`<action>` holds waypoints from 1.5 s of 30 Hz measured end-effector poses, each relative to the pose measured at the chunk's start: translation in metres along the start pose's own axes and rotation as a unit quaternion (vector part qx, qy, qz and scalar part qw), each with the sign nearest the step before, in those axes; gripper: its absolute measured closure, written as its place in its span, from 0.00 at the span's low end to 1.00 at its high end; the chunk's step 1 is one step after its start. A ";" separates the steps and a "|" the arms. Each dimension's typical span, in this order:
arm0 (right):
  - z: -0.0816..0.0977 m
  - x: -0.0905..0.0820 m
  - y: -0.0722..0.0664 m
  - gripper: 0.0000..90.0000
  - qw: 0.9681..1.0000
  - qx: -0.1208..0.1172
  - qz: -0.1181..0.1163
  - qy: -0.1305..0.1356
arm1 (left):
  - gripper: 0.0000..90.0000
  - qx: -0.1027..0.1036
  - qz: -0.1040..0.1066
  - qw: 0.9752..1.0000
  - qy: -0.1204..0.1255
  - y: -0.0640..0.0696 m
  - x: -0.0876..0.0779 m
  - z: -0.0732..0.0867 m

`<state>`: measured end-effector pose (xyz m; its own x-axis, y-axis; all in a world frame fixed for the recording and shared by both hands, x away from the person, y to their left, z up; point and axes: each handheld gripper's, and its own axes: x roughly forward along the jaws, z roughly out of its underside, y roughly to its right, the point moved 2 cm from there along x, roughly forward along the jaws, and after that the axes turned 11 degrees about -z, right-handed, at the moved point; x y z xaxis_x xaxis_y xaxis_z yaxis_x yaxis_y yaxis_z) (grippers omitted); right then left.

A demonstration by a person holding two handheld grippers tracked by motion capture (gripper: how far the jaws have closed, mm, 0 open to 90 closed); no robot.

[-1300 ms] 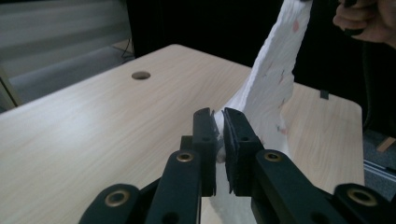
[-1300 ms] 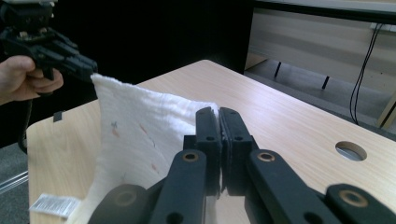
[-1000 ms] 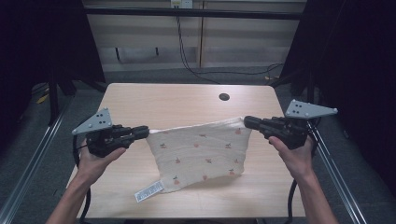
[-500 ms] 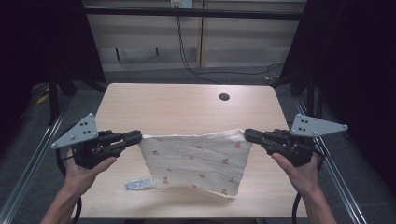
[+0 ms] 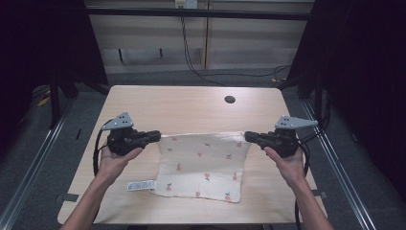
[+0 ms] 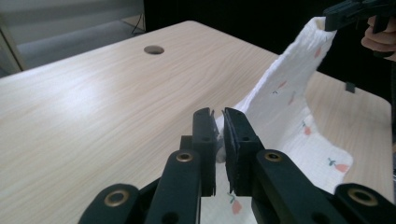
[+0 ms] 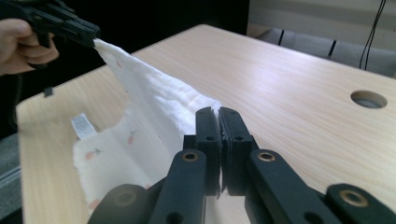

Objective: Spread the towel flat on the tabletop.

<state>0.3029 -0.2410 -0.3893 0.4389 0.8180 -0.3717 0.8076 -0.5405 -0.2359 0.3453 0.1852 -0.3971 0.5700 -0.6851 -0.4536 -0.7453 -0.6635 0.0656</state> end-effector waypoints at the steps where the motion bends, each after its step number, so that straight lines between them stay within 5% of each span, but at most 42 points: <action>1: 0.001 0.004 0.004 0.97 1.000 0.003 -0.001 -0.002 | 0.93 -0.002 -0.001 1.000 -0.003 -0.001 0.001 0.001; 9: 0.007 0.032 0.027 0.97 1.000 0.013 0.006 -0.020 | 0.93 -0.027 -0.012 0.999 -0.011 -0.014 0.007 0.014; 15: 0.015 0.050 0.047 0.96 0.999 0.028 0.023 -0.038 | 0.92 -0.057 -0.010 0.998 -0.027 -0.028 0.037 0.027; 22: 0.022 0.065 0.072 0.96 0.997 0.038 0.040 -0.062 | 0.91 -0.058 -0.023 0.997 -0.052 -0.034 0.064 0.036; 24: 0.023 0.070 0.076 0.93 0.996 0.034 0.047 -0.074 | 0.88 -0.062 -0.014 0.996 -0.059 -0.038 0.067 0.037; 31: 0.024 0.077 0.087 0.82 0.993 0.042 0.080 -0.079 | 0.69 -0.056 -0.051 0.995 -0.062 -0.044 0.059 0.039; 36: 0.023 0.070 0.080 0.76 0.992 0.040 0.079 -0.086 | 0.66 -0.048 -0.055 0.995 -0.072 -0.045 0.047 0.043; 45: 0.032 0.052 0.048 0.74 0.994 0.027 0.042 -0.101 | 0.68 -0.025 -0.015 0.996 -0.089 -0.023 0.027 0.063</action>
<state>0.3520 -0.2310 -0.4483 0.4107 0.7165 -0.5639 0.7474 -0.6187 -0.2419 0.3565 0.2010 -0.4667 0.5175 -0.6040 -0.6062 -0.7084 -0.6997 0.0926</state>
